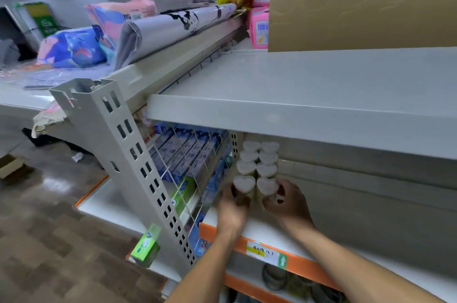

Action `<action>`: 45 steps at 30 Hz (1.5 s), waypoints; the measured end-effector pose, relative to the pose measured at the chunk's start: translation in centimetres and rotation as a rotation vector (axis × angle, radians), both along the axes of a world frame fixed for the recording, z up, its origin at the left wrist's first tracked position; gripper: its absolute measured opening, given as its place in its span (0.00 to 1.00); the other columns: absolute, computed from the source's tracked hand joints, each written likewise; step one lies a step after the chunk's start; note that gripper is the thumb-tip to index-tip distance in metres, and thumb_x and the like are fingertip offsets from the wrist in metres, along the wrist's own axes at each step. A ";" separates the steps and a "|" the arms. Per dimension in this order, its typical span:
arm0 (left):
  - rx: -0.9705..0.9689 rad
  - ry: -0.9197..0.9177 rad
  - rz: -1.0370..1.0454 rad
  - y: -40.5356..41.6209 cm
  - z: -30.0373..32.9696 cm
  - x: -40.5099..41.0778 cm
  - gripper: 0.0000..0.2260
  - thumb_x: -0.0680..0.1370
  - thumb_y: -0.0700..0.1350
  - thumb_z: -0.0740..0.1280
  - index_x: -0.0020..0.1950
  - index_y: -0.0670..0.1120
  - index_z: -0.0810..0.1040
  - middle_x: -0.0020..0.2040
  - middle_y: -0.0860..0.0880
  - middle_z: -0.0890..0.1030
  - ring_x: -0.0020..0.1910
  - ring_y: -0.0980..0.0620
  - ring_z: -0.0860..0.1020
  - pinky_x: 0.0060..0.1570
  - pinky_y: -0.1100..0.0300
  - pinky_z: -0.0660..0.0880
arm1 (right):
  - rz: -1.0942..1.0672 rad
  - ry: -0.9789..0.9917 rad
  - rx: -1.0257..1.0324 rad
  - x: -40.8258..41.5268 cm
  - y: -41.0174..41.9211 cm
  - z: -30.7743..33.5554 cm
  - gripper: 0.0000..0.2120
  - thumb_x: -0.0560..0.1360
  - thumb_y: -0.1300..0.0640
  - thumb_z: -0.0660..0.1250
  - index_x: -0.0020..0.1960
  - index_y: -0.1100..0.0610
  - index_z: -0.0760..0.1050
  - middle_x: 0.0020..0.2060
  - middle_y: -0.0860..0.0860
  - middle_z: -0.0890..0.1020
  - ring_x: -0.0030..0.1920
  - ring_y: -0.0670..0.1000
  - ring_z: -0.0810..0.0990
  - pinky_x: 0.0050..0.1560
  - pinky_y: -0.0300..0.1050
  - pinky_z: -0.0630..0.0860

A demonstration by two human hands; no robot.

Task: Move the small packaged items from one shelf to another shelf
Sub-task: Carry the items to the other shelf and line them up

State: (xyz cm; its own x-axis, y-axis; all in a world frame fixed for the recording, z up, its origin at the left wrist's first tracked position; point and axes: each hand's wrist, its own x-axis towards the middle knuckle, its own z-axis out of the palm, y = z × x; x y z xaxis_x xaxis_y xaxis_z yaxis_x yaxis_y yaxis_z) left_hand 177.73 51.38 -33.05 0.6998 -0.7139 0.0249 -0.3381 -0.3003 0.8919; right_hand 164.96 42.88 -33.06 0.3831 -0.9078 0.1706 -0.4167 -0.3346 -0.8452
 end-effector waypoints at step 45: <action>0.644 -0.292 -0.228 3.4 2.0 -0.3 0.24 0.77 0.46 0.65 0.69 0.37 0.66 0.68 0.37 0.69 0.69 0.39 0.68 0.68 0.53 0.67 | -0.038 0.532 0.198 -7.3 3.3 2.1 0.23 0.75 0.52 0.67 0.69 0.55 0.72 0.67 0.57 0.71 0.67 0.55 0.74 0.67 0.39 0.68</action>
